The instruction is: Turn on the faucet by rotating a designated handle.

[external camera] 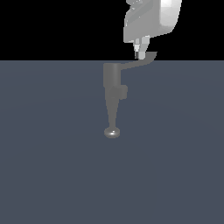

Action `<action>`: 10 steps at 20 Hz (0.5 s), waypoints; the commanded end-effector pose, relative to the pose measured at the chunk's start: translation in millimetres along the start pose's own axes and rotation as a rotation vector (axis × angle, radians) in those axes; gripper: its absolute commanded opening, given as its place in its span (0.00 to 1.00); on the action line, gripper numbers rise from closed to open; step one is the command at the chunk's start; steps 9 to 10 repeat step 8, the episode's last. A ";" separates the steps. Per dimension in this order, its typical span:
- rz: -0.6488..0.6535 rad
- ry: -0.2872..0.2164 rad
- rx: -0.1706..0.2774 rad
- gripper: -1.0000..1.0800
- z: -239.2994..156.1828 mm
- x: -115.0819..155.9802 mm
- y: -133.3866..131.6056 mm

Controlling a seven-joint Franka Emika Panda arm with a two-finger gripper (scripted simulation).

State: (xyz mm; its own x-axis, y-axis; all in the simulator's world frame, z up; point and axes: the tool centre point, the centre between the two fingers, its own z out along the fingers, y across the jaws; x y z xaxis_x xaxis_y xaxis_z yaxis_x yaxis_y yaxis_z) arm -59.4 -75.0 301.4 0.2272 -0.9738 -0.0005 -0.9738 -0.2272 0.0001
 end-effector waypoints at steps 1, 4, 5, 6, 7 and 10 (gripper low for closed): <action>0.027 0.001 0.001 0.00 1.5 20.7 -2.0; 0.030 0.001 0.000 0.00 1.6 29.9 -8.4; 0.032 0.001 0.000 0.00 1.6 33.0 -10.6; 0.033 0.001 0.000 0.00 1.7 36.0 -12.7; 0.034 0.001 0.000 0.00 1.7 39.0 -14.8; 0.034 0.001 0.000 0.00 1.7 39.0 -14.8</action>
